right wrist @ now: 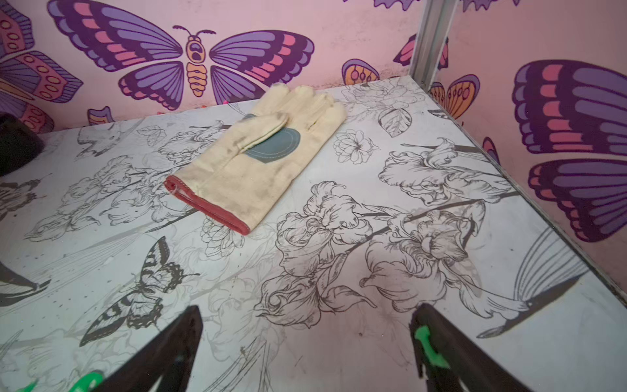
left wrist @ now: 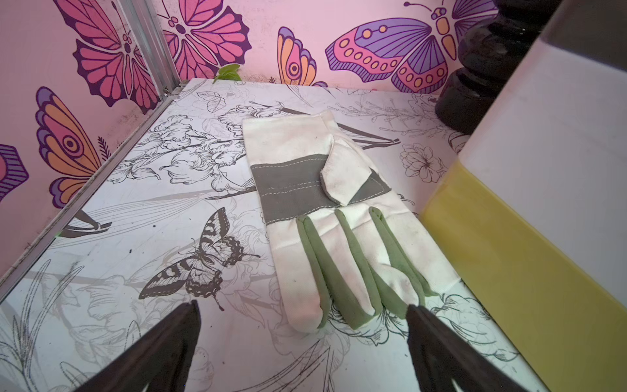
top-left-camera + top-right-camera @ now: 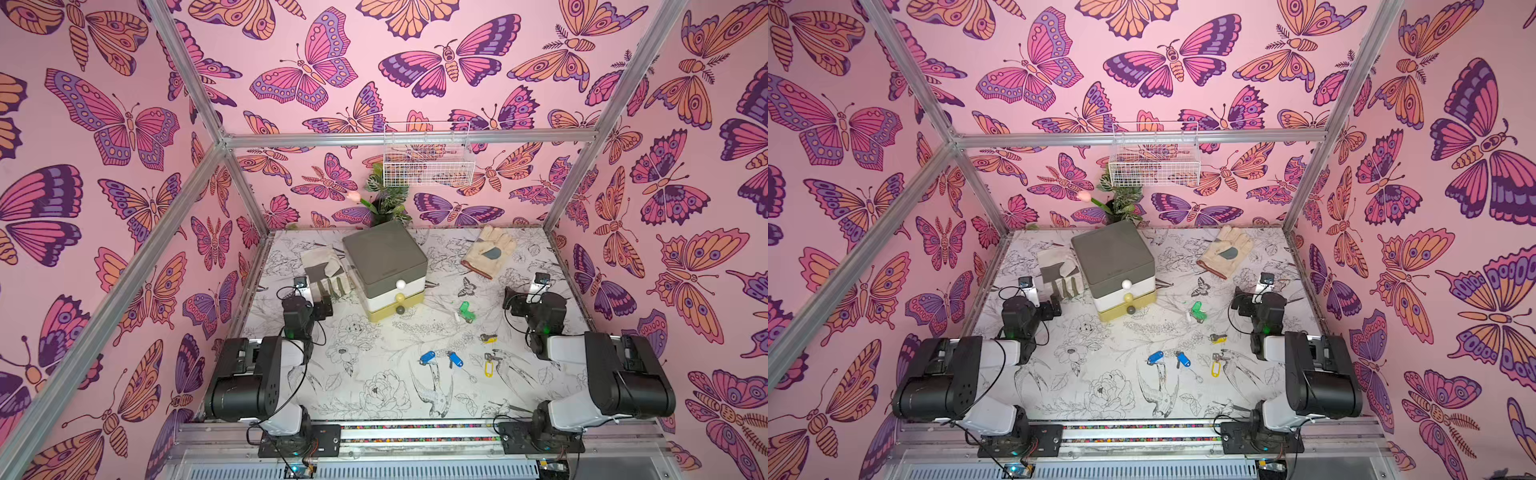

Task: Take the keys out of the drawer
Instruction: Reset both arms

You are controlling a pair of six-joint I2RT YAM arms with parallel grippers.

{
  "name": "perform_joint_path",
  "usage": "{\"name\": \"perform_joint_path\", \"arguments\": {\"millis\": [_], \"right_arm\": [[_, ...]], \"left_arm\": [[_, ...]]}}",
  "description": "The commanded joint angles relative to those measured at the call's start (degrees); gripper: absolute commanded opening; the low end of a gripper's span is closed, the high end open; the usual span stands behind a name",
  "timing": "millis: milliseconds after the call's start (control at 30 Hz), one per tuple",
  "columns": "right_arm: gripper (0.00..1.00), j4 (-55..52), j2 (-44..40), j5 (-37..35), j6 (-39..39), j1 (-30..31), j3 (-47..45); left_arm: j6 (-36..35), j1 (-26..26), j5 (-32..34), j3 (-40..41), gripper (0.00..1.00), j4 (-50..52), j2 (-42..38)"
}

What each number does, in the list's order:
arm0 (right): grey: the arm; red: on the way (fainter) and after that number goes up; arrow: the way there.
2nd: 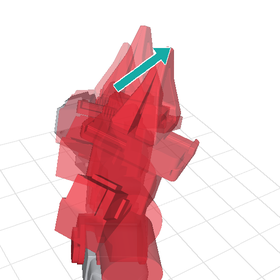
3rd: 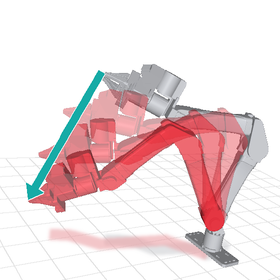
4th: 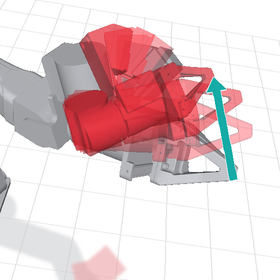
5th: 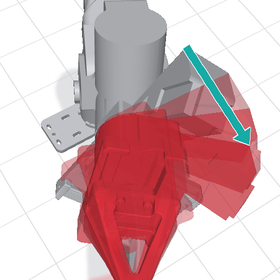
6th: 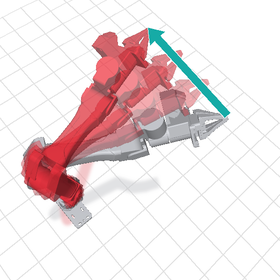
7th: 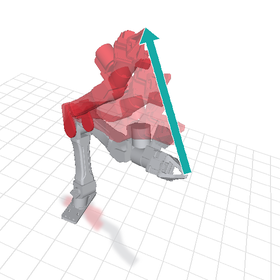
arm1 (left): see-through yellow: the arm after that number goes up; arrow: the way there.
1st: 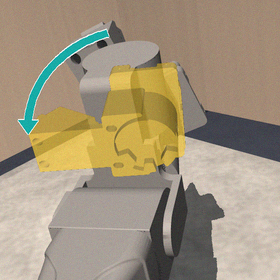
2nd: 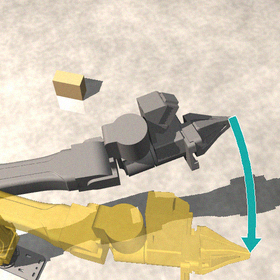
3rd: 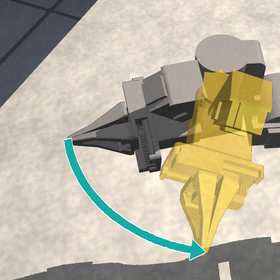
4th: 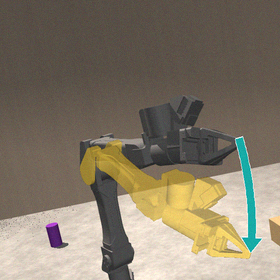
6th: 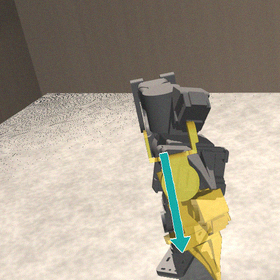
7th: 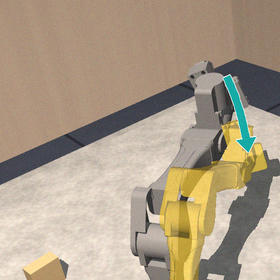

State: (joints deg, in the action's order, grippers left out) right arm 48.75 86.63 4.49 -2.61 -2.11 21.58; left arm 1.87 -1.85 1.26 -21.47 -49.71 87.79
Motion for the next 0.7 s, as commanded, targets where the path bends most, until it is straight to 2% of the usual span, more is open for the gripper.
{"name": "perform_joint_path", "arguments": {"millis": [0, 667], "right_arm": [[0.99, -1.3, -0.5, 3.6, 1.7, 0.1, 1.0], [0.99, -1.1, -0.5, 2.0, 1.5, 0.4, 0.8]], "left_arm": [[-0.8, 0.1, -0.3, 0.4, 1.0, -1.5, 0.4], [-0.8, 0.1, -0.4, 0.4, 1.0, -1.5, 0.3]]}}
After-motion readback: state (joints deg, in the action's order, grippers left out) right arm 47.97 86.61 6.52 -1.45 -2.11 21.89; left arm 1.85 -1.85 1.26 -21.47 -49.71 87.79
